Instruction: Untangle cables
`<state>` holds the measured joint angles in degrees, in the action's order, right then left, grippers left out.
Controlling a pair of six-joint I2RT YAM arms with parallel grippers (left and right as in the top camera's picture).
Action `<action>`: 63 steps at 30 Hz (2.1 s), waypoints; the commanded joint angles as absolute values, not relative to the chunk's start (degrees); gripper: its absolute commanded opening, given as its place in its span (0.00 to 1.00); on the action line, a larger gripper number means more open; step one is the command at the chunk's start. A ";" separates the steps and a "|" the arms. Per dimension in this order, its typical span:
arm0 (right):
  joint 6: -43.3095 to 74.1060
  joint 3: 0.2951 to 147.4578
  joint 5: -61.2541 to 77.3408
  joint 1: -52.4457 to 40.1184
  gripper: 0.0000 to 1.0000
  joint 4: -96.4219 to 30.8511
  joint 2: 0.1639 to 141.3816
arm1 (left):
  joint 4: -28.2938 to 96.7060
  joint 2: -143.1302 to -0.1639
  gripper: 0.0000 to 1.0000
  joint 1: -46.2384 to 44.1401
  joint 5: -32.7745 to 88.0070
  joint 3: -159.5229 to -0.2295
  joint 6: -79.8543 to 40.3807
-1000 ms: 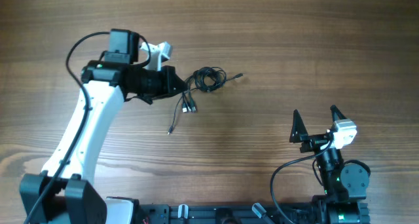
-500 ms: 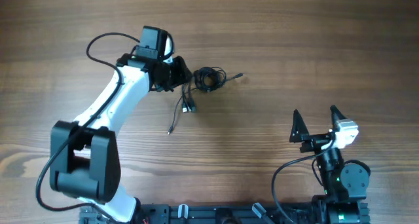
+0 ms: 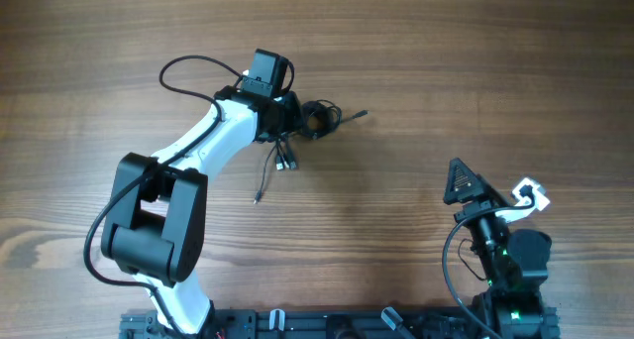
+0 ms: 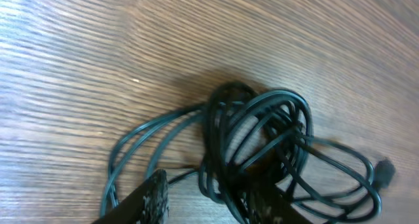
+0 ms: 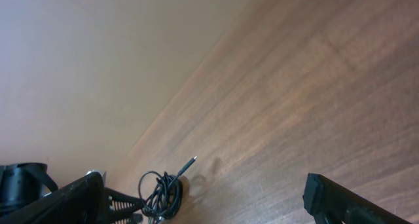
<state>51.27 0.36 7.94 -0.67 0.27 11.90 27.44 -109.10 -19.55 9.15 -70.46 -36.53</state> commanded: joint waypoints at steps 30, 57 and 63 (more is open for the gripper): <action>24.47 27.79 23.29 -0.73 0.55 -13.54 31.90 | 26.59 -111.28 0.04 -6.20 54.96 -70.41 -4.27; 37.65 39.27 39.97 -23.92 0.43 14.41 88.92 | 28.08 -111.33 0.04 -7.29 70.37 -70.41 3.81; 44.86 39.27 57.58 -20.25 0.74 30.48 88.88 | 27.86 -111.33 0.06 -7.29 70.63 -70.41 3.84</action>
